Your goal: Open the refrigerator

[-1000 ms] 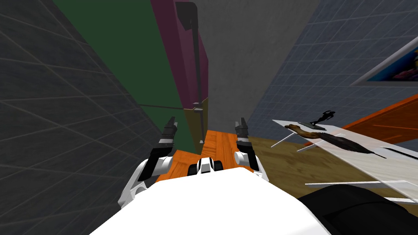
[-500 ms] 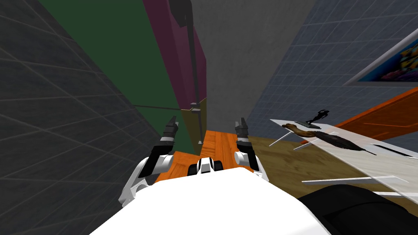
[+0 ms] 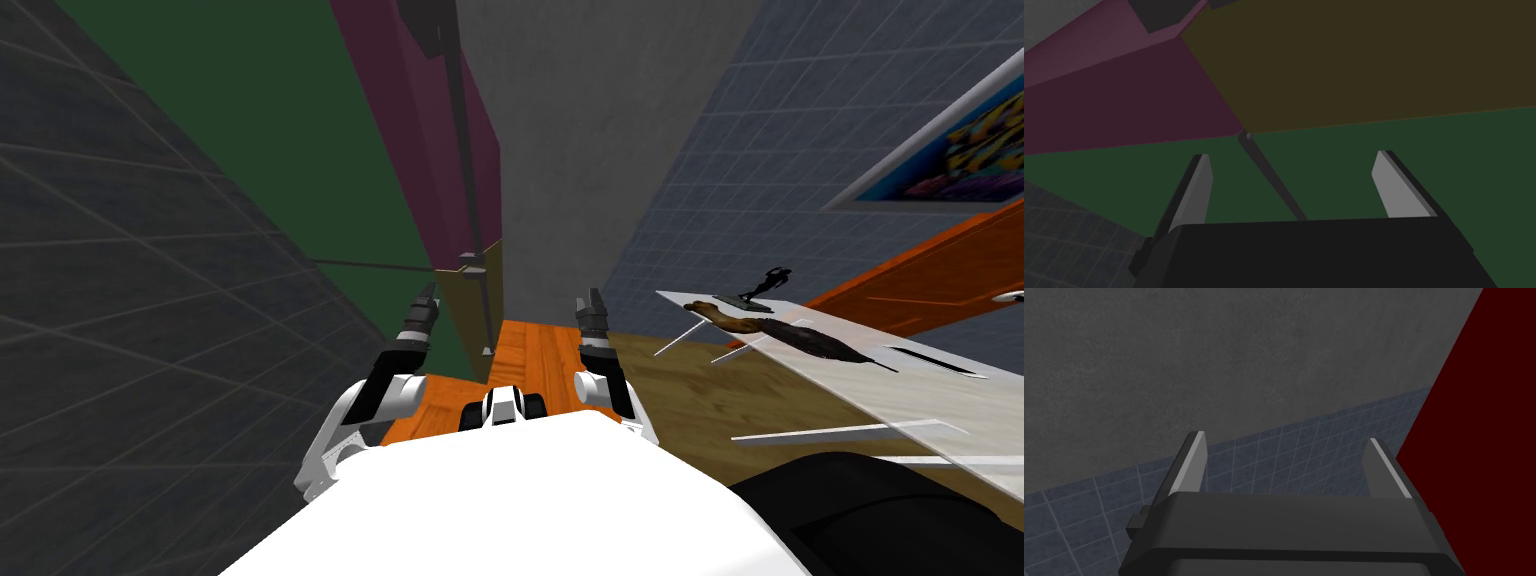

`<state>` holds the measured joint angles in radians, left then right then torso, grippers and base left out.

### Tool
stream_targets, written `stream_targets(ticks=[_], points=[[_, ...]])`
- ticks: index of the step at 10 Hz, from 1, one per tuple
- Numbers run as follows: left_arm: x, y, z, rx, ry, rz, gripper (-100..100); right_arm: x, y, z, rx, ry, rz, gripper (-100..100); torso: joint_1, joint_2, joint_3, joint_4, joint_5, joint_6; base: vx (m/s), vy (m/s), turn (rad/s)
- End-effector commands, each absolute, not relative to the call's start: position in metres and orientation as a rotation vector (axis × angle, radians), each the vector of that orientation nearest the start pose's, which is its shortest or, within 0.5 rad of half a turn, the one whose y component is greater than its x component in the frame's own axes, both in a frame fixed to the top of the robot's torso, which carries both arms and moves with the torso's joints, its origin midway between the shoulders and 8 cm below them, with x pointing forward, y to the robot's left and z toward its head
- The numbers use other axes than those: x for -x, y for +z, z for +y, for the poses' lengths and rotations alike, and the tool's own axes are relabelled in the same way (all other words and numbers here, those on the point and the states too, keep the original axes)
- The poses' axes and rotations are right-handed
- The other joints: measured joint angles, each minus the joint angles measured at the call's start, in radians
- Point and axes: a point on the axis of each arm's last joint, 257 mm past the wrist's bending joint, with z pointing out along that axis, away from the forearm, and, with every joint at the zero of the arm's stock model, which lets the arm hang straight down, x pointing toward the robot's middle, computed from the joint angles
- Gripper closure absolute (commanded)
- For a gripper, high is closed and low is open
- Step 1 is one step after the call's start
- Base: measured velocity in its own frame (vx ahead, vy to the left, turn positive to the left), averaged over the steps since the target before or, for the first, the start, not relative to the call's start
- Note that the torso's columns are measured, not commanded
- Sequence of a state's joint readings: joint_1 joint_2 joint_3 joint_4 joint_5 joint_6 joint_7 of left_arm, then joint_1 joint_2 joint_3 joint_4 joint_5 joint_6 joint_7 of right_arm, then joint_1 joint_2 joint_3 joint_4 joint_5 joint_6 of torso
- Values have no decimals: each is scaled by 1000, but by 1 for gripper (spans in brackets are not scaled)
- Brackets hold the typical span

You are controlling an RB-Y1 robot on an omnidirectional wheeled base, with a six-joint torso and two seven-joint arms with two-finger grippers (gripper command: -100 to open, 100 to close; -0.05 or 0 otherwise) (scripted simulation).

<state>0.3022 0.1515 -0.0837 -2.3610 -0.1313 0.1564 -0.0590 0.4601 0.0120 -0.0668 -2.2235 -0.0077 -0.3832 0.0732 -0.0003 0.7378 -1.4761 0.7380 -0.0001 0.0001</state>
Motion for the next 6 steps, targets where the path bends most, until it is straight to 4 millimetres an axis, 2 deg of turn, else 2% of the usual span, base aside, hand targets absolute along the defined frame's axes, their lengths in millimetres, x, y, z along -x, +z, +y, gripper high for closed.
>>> stream_targets(ticks=[1, 6], points=[[-437, -21, 228, 782, -1103, 1118, -100, -371, -10, -308, -747, 1154, 703, 0, 0, 0, 0, 0, 0, 0, 17, -21, -37], [-446, -34, 226, 853, -1083, 1171, -100, -371, -10, -308, -747, 1154, 703, 0, 0, -3, -2, -1, 0, 2, 18, -22, -39]])
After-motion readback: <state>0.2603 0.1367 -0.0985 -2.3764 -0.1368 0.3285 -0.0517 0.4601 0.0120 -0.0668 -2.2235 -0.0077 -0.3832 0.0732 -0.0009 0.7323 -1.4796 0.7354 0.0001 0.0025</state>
